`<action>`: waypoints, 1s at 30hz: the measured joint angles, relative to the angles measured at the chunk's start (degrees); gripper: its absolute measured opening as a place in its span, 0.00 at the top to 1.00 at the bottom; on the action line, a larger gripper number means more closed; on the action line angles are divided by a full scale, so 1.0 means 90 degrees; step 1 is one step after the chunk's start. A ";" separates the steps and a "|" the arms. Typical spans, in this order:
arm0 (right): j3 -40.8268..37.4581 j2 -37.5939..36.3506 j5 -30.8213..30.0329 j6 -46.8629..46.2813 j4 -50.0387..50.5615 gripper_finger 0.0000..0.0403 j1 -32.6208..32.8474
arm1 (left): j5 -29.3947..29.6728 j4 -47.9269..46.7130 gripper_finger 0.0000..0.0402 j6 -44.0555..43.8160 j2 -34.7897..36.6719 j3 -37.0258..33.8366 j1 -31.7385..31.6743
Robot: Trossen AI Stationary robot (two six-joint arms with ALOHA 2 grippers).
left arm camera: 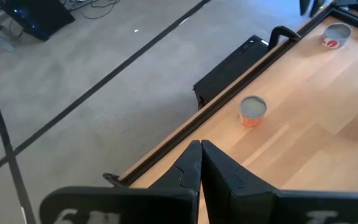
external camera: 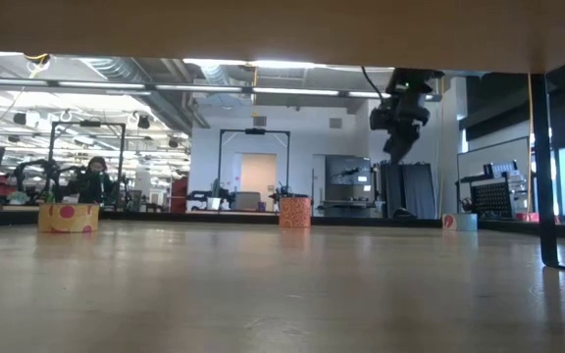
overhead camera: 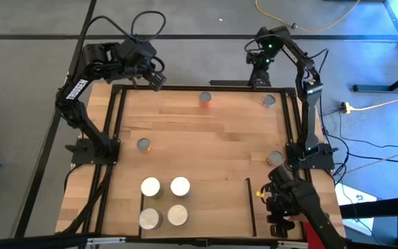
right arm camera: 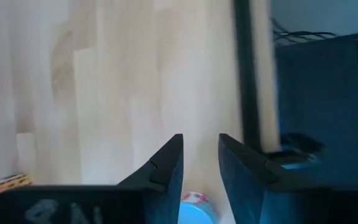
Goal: Pick and place cans onto a shelf
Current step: Put the canned spicy black beans on the shelf
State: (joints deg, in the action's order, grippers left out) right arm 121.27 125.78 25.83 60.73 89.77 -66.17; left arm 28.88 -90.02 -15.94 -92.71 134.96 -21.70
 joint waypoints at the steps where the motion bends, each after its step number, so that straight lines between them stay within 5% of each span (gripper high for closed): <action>1: -0.0120 0.0000 0.0043 0.0111 0.0000 0.74 0.0000 | -0.0002 0.0000 1.00 0.0000 0.0000 0.0000 -0.0025; 19: -0.0867 0.0000 -0.0334 0.0311 -0.0154 0.74 0.0253 | -0.0007 0.0000 1.00 0.0005 0.0000 0.0000 -0.0286; 25: -0.0431 0.0000 0.0120 0.0264 0.0021 0.74 0.0292 | -0.0013 0.0000 1.00 0.0007 0.0002 0.0000 -0.0286; 30: 0.0345 0.0000 -0.0408 -0.0472 0.0023 0.74 0.0291 | -0.0280 0.0000 1.00 0.0007 0.0002 0.0000 -0.0286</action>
State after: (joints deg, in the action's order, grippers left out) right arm 124.37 125.78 22.16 56.48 89.98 -63.55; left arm 26.37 -90.02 -15.88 -92.68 134.96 -24.27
